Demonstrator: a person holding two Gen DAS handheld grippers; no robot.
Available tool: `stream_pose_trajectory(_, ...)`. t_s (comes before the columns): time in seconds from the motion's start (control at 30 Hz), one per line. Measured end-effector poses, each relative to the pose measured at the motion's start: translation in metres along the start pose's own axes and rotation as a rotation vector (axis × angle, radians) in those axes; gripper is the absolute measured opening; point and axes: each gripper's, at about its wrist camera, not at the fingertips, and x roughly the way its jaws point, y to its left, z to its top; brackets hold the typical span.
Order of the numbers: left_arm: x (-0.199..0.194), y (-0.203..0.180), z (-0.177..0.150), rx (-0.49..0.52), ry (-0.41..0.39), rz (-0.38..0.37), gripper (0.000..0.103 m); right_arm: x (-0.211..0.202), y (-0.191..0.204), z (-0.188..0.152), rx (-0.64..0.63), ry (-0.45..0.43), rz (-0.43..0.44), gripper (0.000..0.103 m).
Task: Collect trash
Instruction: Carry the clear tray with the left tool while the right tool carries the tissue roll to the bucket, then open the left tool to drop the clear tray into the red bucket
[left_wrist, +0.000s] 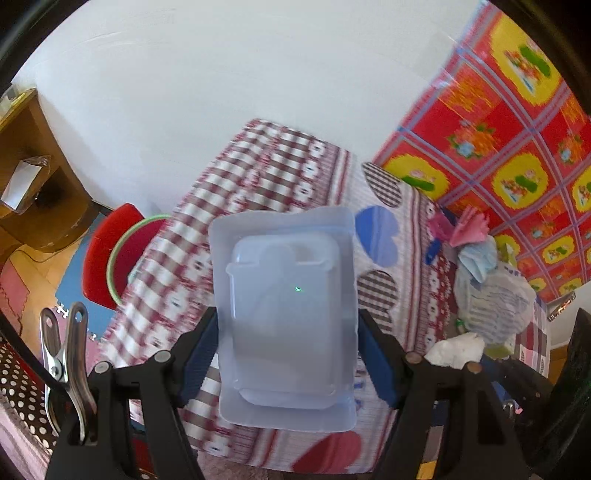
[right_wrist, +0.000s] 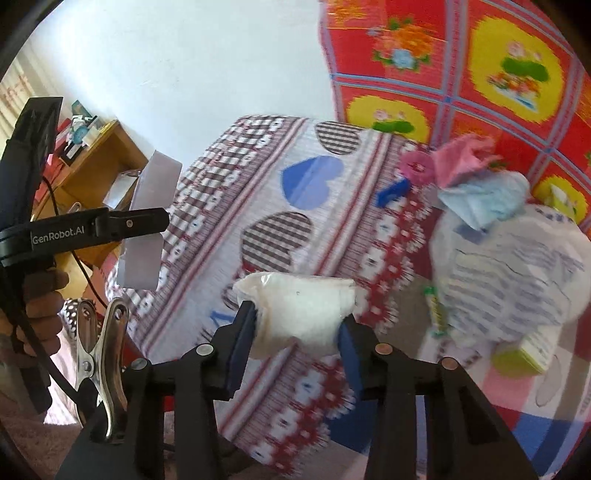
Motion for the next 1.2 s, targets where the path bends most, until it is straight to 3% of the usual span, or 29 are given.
stream_pose_trajectory(0.6, 0.000, 0.158, 0.036, -0.147, -0.015, 0.075, 0.076, 0.068, 0.129, 0.082, -0.124, 0.017, 0.094, 0.041)
stream_pose_trajectory(0.87, 0.034, 0.224, 0.047, -0.210, 0.018, 0.074, 0.076, 0.110, 0.187, 0.121, -0.211, 0.046, 0.113, 0.041)
stream_pose_trajectory(1.2, 0.095, 0.264, 0.052, -0.248, 0.079, 0.027, 0.076, 0.157, 0.230, 0.159, -0.263, 0.085, 0.115, 0.041)
